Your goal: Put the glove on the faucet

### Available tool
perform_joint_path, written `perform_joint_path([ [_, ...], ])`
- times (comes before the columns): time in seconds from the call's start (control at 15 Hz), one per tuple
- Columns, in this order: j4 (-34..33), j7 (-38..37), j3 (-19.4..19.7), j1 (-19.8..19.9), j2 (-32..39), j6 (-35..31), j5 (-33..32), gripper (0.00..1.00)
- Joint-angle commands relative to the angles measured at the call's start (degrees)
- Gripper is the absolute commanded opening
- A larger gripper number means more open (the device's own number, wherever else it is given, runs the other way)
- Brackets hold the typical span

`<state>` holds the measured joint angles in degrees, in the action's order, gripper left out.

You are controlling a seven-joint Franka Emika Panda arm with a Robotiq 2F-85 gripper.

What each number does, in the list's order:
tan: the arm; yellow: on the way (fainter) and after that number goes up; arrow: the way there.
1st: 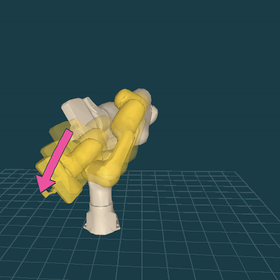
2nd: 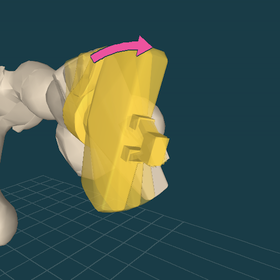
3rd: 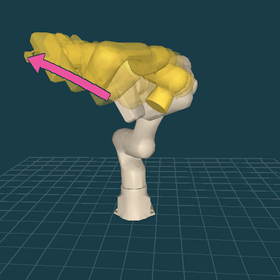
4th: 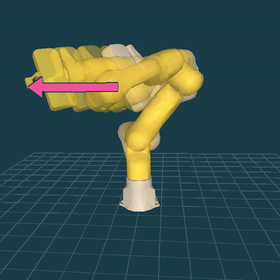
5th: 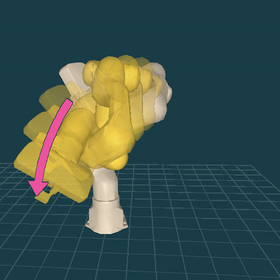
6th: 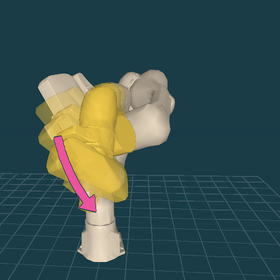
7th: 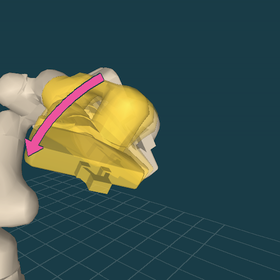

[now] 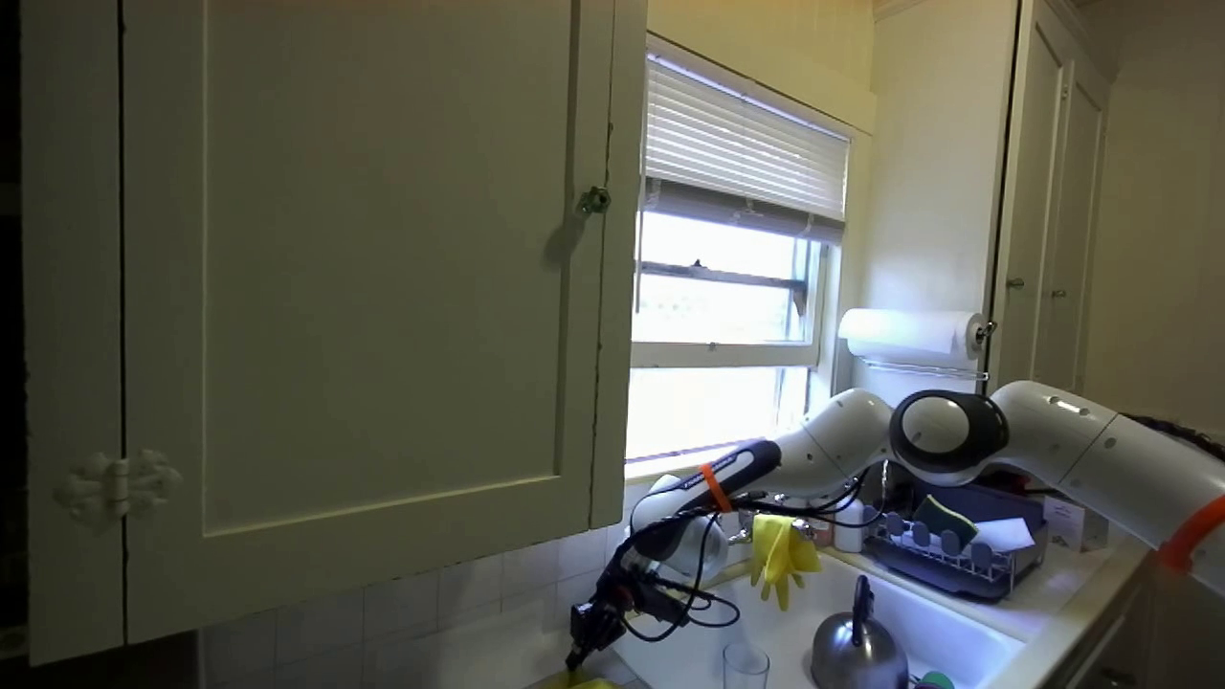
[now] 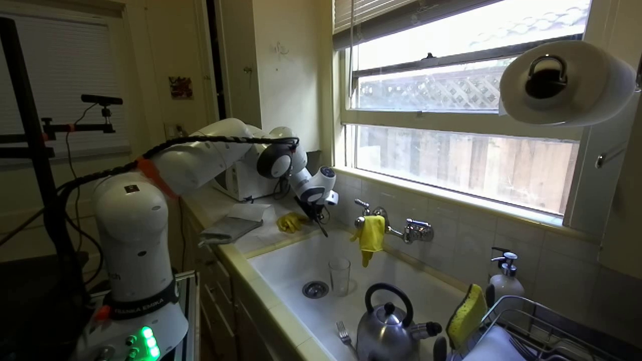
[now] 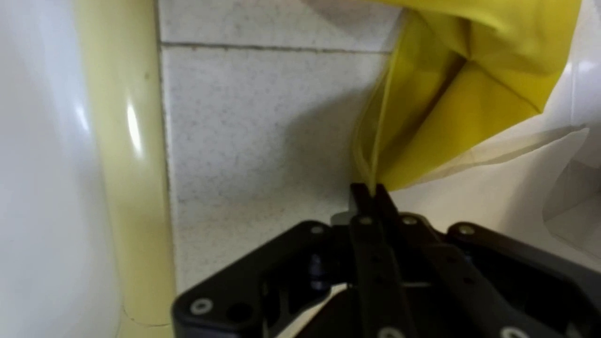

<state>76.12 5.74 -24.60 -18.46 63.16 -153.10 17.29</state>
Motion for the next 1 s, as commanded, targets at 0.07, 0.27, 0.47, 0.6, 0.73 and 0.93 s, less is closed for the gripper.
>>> perform_joint_path([
  [0.07, 11.92, 1.35, -1.29, 3.59, -9.74, -7.13, 1.34, 0.01],
  [0.27, 19.16, 1.85, -3.08, 6.35, -16.04, -12.21, 2.20, 0.01],
  [0.47, 26.84, -0.63, -3.07, 8.74, -23.51, -9.39, 3.03, 0.01],
  [0.6, 30.20, 0.12, -4.48, 10.64, -26.72, -7.36, 2.24, 0.01],
  [0.73, 32.24, 2.52, -6.28, 12.54, -28.83, -5.67, 2.61, 0.01],
  [0.93, 33.68, 2.24, -5.80, 12.61, -31.30, -1.41, 2.69, 0.01],
])
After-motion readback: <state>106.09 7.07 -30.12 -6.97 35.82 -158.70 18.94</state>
